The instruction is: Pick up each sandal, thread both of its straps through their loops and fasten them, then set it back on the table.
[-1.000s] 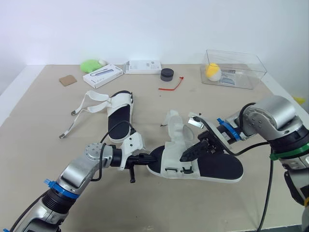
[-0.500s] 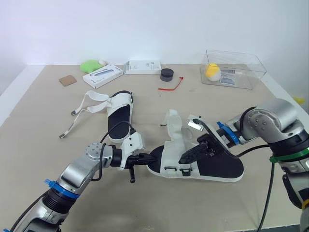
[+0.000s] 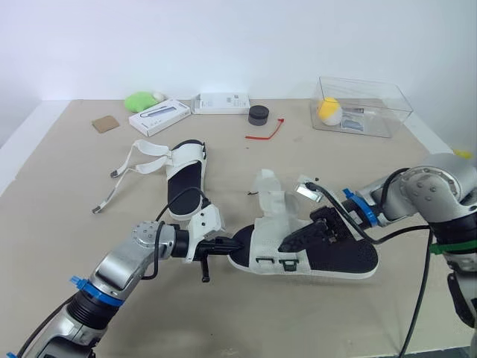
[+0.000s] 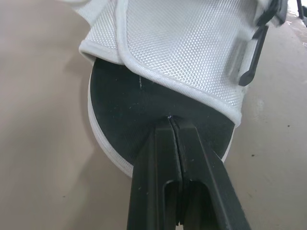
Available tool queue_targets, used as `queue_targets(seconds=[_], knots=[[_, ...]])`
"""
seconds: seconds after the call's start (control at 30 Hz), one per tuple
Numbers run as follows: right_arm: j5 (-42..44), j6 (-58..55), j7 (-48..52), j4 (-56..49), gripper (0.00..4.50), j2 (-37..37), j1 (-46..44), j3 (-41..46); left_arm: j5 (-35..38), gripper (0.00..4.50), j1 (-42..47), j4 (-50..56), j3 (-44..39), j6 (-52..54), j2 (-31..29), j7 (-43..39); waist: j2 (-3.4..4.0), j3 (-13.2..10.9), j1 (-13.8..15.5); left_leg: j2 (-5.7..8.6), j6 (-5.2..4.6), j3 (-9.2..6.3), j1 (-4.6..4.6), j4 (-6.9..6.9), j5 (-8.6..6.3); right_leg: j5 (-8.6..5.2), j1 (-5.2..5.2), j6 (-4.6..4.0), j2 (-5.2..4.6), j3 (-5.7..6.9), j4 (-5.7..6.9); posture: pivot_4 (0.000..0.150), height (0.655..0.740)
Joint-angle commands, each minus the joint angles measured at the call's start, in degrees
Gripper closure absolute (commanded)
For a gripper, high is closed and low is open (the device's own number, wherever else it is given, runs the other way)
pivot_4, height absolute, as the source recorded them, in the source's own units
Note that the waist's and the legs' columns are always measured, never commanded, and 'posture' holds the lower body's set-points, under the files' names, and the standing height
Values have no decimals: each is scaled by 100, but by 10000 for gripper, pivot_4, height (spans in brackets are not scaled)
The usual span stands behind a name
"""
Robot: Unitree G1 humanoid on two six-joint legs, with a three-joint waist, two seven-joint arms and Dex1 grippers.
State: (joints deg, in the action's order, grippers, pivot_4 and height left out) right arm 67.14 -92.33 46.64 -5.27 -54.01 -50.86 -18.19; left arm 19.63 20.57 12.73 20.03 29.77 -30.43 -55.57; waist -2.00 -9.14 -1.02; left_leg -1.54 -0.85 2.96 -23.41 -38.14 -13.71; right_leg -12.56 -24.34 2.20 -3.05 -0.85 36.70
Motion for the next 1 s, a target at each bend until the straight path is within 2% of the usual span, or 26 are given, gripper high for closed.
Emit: queue_targets(seconds=[0.03,0.17,0.23,0.27,0.33,0.5,0.53,1.0], knots=[[66,-17,-88,82,24932,-54,-21,197,-175,45000,-16,-153,19,32,-57,21,0,0,-3,-1,0,0,1,0,0,0,0,-1,0,-1,0,1500,7400],[151,-17,-125,630,6359,-26,-290,181,-166,45000,-30,-135,16,38,-74,13,0,0,-5,-2,-1,1,2,-3,1,-5,1,-18,3,-3,0,1500,7400],[191,-17,-181,948,6359,38,-470,210,-167,45000,-29,-136,19,40,-73,12,0,0,-6,-2,-1,3,2,-6,1,-3,1,-19,3,-5,0,1500,7400],[160,-17,-248,1154,7942,124,-586,256,-172,45000,-27,-139,25,36,-68,12,0,0,-7,-2,-1,3,2,-7,1,-3,1,-20,3,-5,0,1500,7400],[132,-17,-368,1397,14728,235,-724,294,-179,45000,-29,-143,31,26,-62,11,1,0,-8,-3,-1,4,2,-8,1,-2,2,-20,4,-6,0,1500,7400],[246,-17,-600,1444,40675,324,-711,272,-198,45000,-21,-157,34,15,-41,8,1,0,-6,-5,-1,3,0,-7,1,7,1,-5,6,-5,0,1500,7400],[298,-17,-633,1372,44742,310,-661,236,-201,45000,-20,-159,36,12,-37,9,1,0,-6,-5,-1,3,-1,-7,1,8,1,-4,6,-5,0,1500,7400],[574,-17,-385,-202,44742,-381,72,39,-198,45000,-86,-115,21,31,-12,60,2,-1,-2,-5,-1,1,-1,-7,0,1,1,-4,3,-3,0,1500,7400]])
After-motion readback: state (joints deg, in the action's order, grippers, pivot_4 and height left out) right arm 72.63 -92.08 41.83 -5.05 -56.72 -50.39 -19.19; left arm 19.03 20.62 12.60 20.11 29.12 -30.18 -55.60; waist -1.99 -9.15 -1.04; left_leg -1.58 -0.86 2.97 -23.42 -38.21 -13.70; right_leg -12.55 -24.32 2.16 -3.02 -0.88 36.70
